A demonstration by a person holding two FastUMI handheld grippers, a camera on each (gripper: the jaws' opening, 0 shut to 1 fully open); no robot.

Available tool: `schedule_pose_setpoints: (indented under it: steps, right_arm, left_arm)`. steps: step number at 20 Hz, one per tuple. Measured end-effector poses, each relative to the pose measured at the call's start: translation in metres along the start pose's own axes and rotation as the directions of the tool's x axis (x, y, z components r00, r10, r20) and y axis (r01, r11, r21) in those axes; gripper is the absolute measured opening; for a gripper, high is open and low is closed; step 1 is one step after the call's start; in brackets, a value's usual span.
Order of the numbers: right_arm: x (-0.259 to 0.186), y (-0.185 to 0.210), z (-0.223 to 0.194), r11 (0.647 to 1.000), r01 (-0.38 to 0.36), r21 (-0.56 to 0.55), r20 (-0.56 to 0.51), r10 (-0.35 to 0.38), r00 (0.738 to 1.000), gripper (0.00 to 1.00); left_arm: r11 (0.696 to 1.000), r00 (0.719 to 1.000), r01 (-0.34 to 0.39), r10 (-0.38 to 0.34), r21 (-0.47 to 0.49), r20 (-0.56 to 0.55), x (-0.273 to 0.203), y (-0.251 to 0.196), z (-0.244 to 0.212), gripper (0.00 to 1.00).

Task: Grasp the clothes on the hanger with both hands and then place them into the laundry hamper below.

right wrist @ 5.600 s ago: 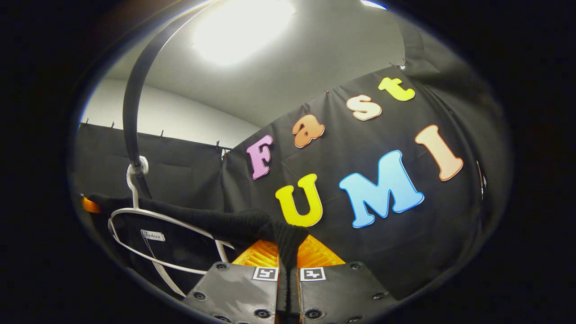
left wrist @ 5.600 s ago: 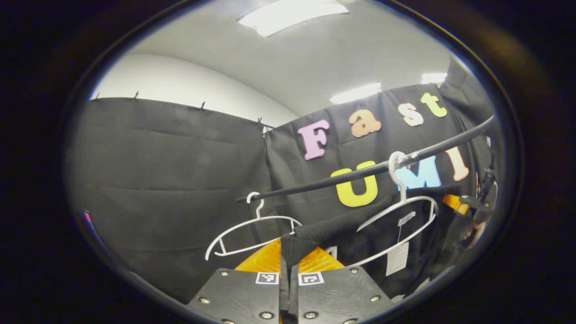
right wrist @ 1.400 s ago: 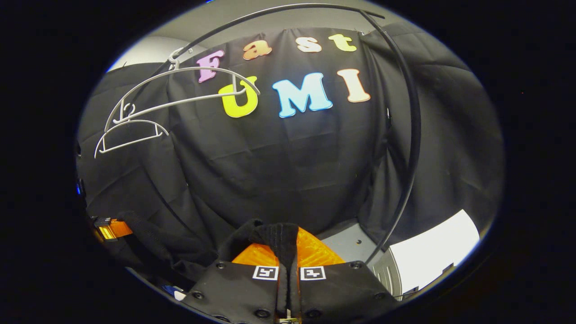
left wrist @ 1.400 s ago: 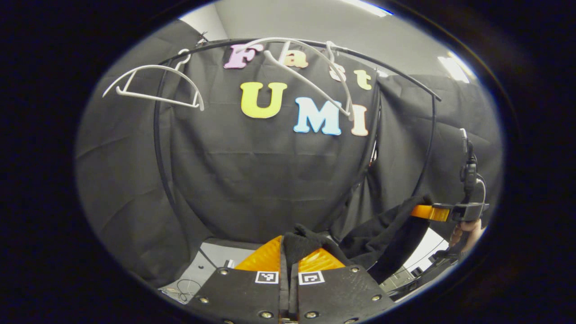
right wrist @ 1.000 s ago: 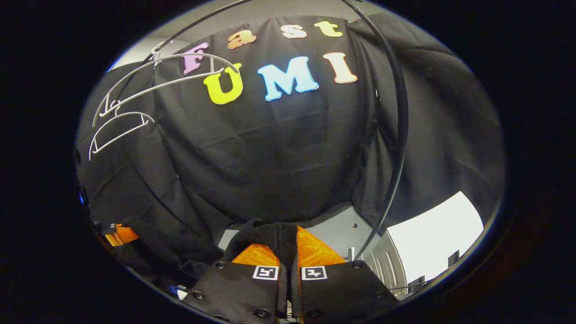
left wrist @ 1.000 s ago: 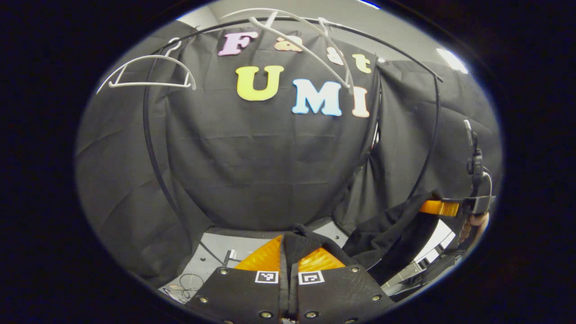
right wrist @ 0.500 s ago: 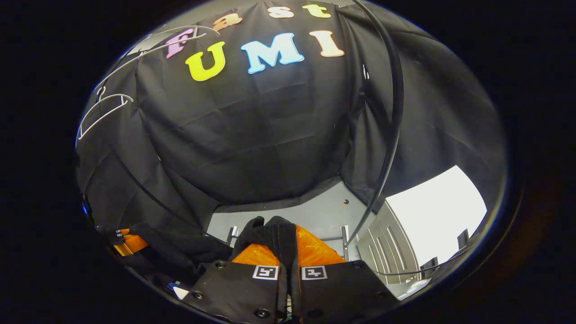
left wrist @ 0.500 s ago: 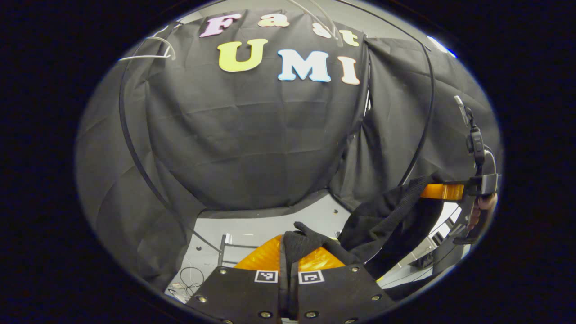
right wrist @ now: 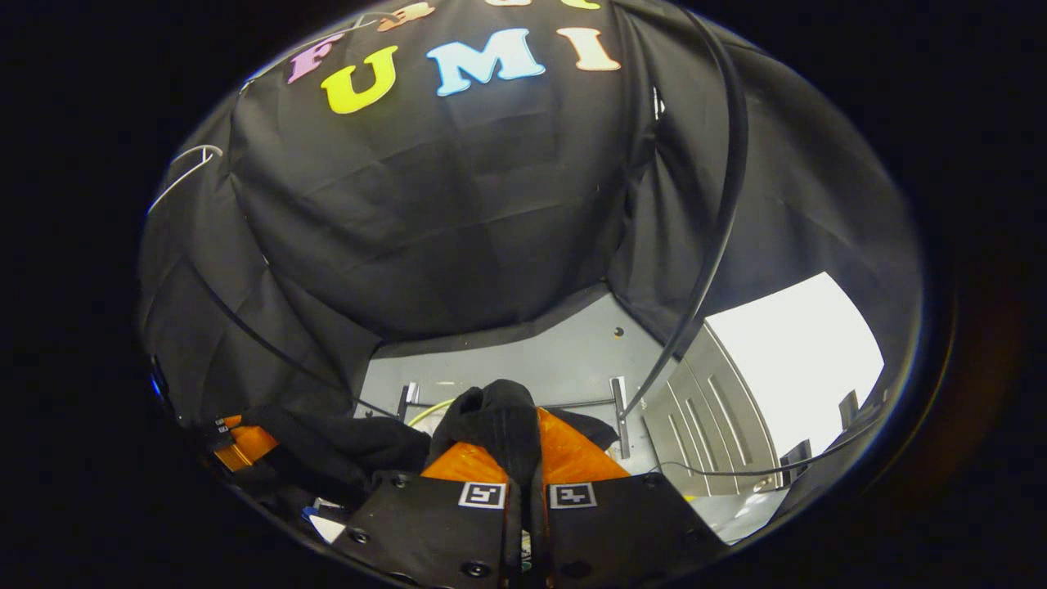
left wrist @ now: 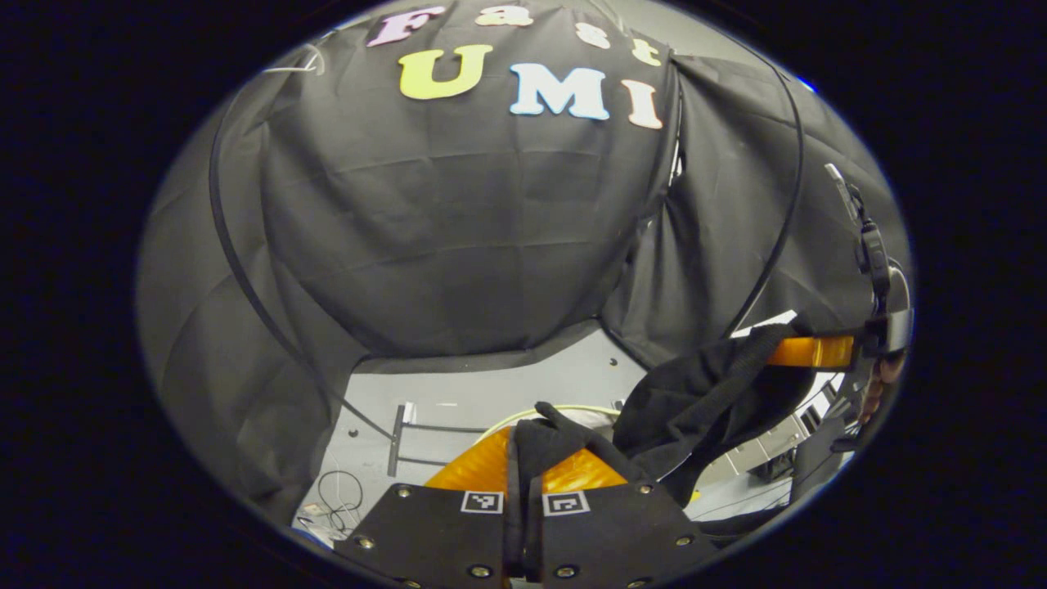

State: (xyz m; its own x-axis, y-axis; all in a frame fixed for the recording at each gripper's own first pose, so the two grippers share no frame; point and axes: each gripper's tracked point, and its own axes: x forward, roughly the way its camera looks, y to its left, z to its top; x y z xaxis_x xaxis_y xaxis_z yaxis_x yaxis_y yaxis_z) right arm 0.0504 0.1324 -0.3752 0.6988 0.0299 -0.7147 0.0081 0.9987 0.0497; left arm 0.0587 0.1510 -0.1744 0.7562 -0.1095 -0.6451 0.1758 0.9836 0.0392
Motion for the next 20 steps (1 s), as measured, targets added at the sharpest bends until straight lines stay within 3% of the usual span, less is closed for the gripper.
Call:
schedule_pose_setpoints:
  steps: [3, 11, 13, 14, 15, 16, 18, 20]
  right_arm:
    - [0.002, 0.012, -0.011, 0.999, -0.021, -0.031, -0.052, 0.020, 0.998, 0.04]
    - [0.008, 0.026, -0.018, 0.999, -0.033, -0.025, -0.113, 0.030, 0.993, 0.11]
    - [0.005, 0.027, -0.023, 0.999, -0.039, -0.029, -0.131, 0.035, 0.991, 0.06]
    - [0.002, 0.027, -0.027, 0.999, -0.046, -0.027, -0.141, 0.042, 0.989, 0.15]
    - [0.002, 0.028, -0.029, 0.998, -0.055, -0.021, -0.148, 0.051, 0.988, 0.12]
    - [0.001, 0.029, -0.032, 0.998, -0.066, -0.015, -0.152, 0.063, 0.986, 0.29]
    - [-0.003, 0.028, -0.032, 0.997, -0.075, -0.019, -0.155, 0.071, 0.985, 0.47]
    - [-0.007, 0.026, -0.031, 0.996, -0.083, -0.027, -0.148, 0.078, 0.986, 0.70]
  left_arm:
    - [1.000, 1.000, 0.014, -0.014, -0.018, 0.005, 0.000, -0.003, 0.014, 0.03]
    - [0.999, 0.999, 0.045, -0.044, 0.019, -0.017, -0.001, -0.025, 0.011, 0.03]
    - [0.999, 0.999, 0.041, -0.041, 0.023, -0.035, 0.003, -0.030, 0.011, 0.04]
    - [0.999, 0.998, 0.038, -0.037, 0.025, -0.043, 0.004, -0.030, 0.010, 0.04]
    - [0.999, 0.998, 0.032, -0.030, 0.031, -0.053, 0.004, -0.029, 0.009, 0.05]
    - [0.999, 0.998, 0.012, -0.009, 0.039, -0.066, 0.003, -0.024, 0.006, 0.06]
    - [0.999, 0.997, -0.004, 0.007, 0.043, -0.073, 0.001, -0.019, -0.002, 0.14]
    - [0.999, 0.998, -0.001, 0.004, 0.041, -0.067, -0.003, -0.018, -0.004, 0.48]
